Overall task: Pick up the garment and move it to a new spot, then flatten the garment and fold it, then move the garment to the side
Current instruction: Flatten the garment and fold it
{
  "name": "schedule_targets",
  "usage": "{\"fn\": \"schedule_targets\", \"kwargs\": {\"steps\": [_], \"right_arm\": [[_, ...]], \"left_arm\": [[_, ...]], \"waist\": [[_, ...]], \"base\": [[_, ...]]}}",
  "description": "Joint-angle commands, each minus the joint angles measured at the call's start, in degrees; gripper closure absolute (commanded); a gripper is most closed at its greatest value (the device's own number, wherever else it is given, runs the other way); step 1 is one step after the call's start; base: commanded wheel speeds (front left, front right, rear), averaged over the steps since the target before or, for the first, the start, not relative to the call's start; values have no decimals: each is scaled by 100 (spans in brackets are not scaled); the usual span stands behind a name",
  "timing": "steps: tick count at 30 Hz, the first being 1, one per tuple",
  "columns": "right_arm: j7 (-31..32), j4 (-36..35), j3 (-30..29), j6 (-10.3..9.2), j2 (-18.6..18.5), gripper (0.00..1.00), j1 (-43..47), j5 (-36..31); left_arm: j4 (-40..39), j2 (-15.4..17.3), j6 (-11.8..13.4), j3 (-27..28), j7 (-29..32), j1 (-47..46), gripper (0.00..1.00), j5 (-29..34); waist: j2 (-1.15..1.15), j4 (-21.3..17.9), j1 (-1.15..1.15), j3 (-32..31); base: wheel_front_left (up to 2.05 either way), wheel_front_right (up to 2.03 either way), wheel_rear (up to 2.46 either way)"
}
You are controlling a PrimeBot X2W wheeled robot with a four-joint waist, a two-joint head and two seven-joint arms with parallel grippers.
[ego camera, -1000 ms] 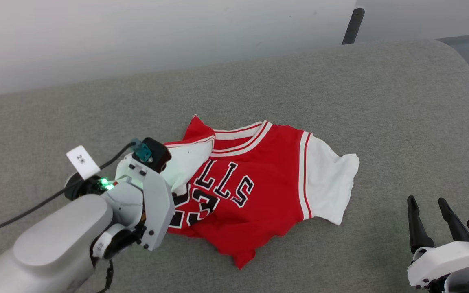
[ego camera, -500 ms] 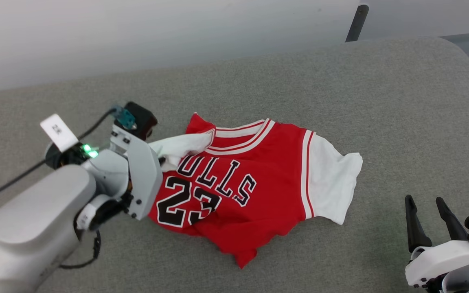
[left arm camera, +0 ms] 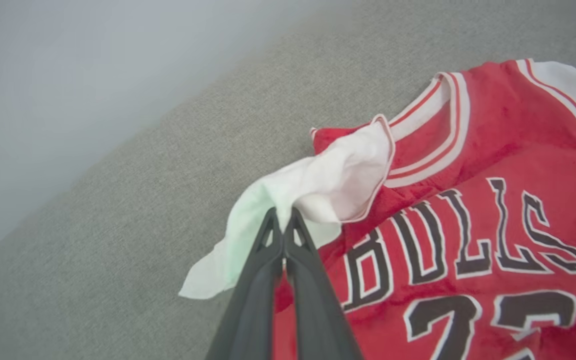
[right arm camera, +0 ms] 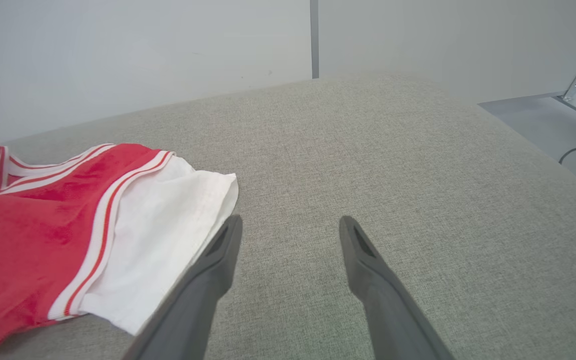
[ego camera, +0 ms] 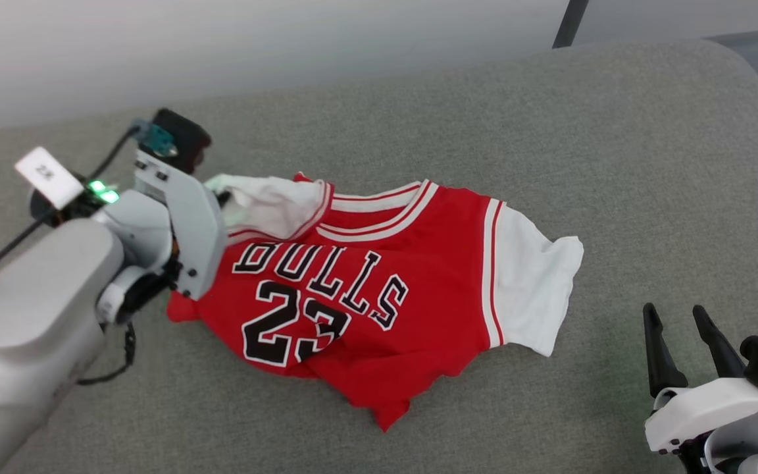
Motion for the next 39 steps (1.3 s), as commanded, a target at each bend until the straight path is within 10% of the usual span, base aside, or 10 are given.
{"fn": "schedule_targets", "kwargs": {"steps": [1, 12, 16, 17, 18, 39], "right_arm": [[-39, 12, 27, -6, 13, 0, -58, 3], [-138, 161, 93, -6, 15, 0, -194, 51], [-168, 199, 98, -6, 16, 0, -245, 48], [-169, 213, 98, -6, 18, 0, -242, 46], [-168, 224, 97, -6, 18, 0, -243, 40], [-14, -257, -228, -6, -155, 0, 4, -173]], "left_arm": [[141, -30, -55, 33, -83, -95, 100, 52], [1502, -229, -198, 190, -699, -317, 100, 80], [1866, -361, -296, 269, -903, -353, 55, 3], [1940, -378, -328, 262, -946, -367, 15, 8], [2010, -402, -361, 272, -1005, -386, 0, 6], [1669, -624, -609, -40, -79, 530, 0, -732]], "waist": [[0, -52, 0, 66], [0, -176, 0, 303], [0, -164, 0, 342], [0, -151, 0, 342], [0, -136, 0, 335], [0, 522, 0, -374]], "base": [[0, 0, 0], [0, 0, 0], [0, 0, 0], [0, 0, 0], [0, 0, 0], [0, 0, 0]]}}
